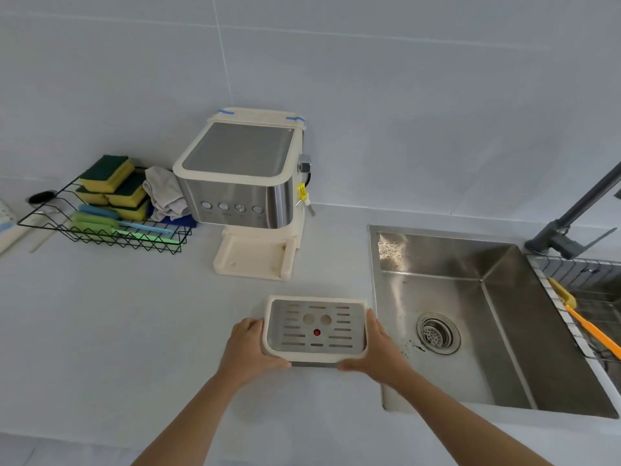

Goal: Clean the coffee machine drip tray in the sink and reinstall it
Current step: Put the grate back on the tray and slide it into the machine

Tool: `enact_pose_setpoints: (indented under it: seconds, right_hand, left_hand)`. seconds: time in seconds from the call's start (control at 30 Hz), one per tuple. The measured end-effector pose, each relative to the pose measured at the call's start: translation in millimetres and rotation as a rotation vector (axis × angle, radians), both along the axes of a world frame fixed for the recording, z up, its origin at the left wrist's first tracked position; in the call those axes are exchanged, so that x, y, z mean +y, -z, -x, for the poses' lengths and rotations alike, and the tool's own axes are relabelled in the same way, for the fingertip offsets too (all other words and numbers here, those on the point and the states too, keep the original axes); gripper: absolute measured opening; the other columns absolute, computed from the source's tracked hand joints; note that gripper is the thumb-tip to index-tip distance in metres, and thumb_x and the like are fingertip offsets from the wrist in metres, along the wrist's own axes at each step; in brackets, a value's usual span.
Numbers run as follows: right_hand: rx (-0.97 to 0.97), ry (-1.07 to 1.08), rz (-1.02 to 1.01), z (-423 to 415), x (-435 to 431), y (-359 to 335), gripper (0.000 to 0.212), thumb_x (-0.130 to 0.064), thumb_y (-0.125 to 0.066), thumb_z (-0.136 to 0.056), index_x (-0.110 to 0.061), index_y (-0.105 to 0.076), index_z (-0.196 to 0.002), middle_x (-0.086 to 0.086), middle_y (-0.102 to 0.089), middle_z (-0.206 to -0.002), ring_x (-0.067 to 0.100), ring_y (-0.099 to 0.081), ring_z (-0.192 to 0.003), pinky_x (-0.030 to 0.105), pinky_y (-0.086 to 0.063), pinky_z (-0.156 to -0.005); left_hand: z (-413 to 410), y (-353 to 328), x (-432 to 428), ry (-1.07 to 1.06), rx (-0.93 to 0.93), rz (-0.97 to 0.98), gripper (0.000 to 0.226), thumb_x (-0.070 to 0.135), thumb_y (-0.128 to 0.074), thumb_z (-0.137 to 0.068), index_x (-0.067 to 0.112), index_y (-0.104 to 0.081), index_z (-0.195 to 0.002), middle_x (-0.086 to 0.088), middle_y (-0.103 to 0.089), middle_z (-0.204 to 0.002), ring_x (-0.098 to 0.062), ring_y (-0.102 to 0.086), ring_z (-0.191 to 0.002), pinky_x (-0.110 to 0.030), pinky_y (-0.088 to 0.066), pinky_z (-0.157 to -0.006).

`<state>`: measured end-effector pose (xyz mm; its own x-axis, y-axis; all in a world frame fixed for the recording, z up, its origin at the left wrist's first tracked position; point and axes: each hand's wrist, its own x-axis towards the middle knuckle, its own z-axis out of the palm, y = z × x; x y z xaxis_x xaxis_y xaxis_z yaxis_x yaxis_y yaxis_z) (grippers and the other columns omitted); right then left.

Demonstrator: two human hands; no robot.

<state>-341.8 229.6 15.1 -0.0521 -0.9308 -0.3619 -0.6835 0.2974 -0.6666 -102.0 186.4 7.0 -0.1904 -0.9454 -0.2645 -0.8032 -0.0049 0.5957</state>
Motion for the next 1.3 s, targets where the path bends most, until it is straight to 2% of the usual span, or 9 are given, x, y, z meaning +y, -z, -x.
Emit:
enact_pose_setpoints:
  seconds: [0.17,0.3,0.4,0.53,0.67,0.97,1.13,1.3]
  right_hand:
    - [-0.024,-0.063,0.072,-2,-31,-19,0.096,-0.030,-0.083,-0.060,-0.021,-0.021,-0.132,-0.004,-0.045,-0.122,0.014,-0.048,-0.116,0.034,-0.048,-0.099]
    - [-0.025,-0.133,0.133,-13,-55,-34,0.092,-0.027,-0.082,-0.063,-0.018,-0.022,-0.134,-0.005,-0.040,-0.122,0.013,-0.043,-0.117,0.032,-0.046,-0.098]
    - [-0.032,-0.141,0.164,-26,-70,-39,0.091,-0.026,-0.081,-0.064,-0.018,-0.024,-0.134,-0.006,-0.039,-0.120,0.012,-0.042,-0.116,0.030,-0.045,-0.095]
    - [-0.056,-0.134,0.171,-50,-92,-34,0.088,-0.026,-0.082,-0.063,-0.021,-0.027,-0.131,-0.009,-0.037,-0.114,0.012,-0.043,-0.113,0.026,-0.045,-0.091]
    - [-0.087,-0.101,0.158,-77,-110,-20,0.095,-0.034,-0.083,-0.054,-0.025,-0.027,-0.130,-0.008,-0.042,-0.119,0.013,-0.045,-0.116,0.033,-0.050,-0.092]
    - [-0.052,-0.003,0.129,-114,-143,3,0.101,-0.036,-0.082,-0.054,-0.023,-0.023,-0.135,-0.007,-0.041,-0.126,0.013,-0.040,-0.121,0.033,-0.047,-0.094]
    - [-0.018,0.027,0.112,-122,-155,11,0.104,-0.040,-0.082,-0.052,-0.022,-0.023,-0.136,-0.006,-0.040,-0.130,0.014,-0.040,-0.122,0.036,-0.048,-0.096]
    - [0.007,0.045,0.061,-121,-160,22,0.106,-0.042,-0.081,-0.053,-0.018,-0.022,-0.137,-0.003,-0.041,-0.132,0.017,-0.042,-0.123,0.040,-0.049,-0.096]
  left_hand:
    - [-5,-13,-21,-0.053,0.011,0.028,0.078,0.047,-0.083,-0.042,0.022,-0.056,-0.110,0.001,-0.052,-0.105,-0.017,-0.046,-0.107,-0.029,-0.046,-0.089]
    - [-16,-27,-36,-0.098,0.044,0.054,0.085,0.054,-0.077,-0.035,0.021,-0.056,-0.110,0.001,-0.049,-0.103,-0.019,-0.045,-0.106,-0.030,-0.044,-0.089]
    - [-30,-33,-48,-0.112,0.030,0.042,0.079,0.047,-0.083,-0.042,0.020,-0.055,-0.110,0.000,-0.048,-0.104,-0.019,-0.044,-0.107,-0.031,-0.042,-0.090]
    - [-53,-35,-69,-0.101,0.013,0.030,0.082,0.050,-0.079,-0.039,0.021,-0.054,-0.112,0.001,-0.047,-0.104,-0.019,-0.043,-0.109,-0.032,-0.043,-0.091]
    - [-80,-36,-91,-0.066,-0.018,0.010,0.089,0.060,-0.066,-0.030,0.021,-0.055,-0.109,0.001,-0.047,-0.102,-0.018,-0.043,-0.106,-0.030,-0.044,-0.091]
    - [-113,-14,-145,0.025,-0.082,-0.008,0.072,0.048,-0.080,-0.046,0.019,-0.055,-0.106,0.000,-0.050,-0.105,-0.017,-0.047,-0.105,-0.029,-0.046,-0.087]
    - [-117,-1,-164,0.054,-0.094,-0.034,0.081,0.056,-0.071,-0.038,0.020,-0.055,-0.109,0.000,-0.053,-0.106,-0.017,-0.048,-0.106,-0.028,-0.047,-0.084]
    - [-114,10,-175,0.068,-0.098,-0.050,0.074,0.045,-0.079,-0.048,0.018,-0.053,-0.113,-0.001,-0.051,-0.112,-0.018,-0.045,-0.110,-0.032,-0.046,-0.089]
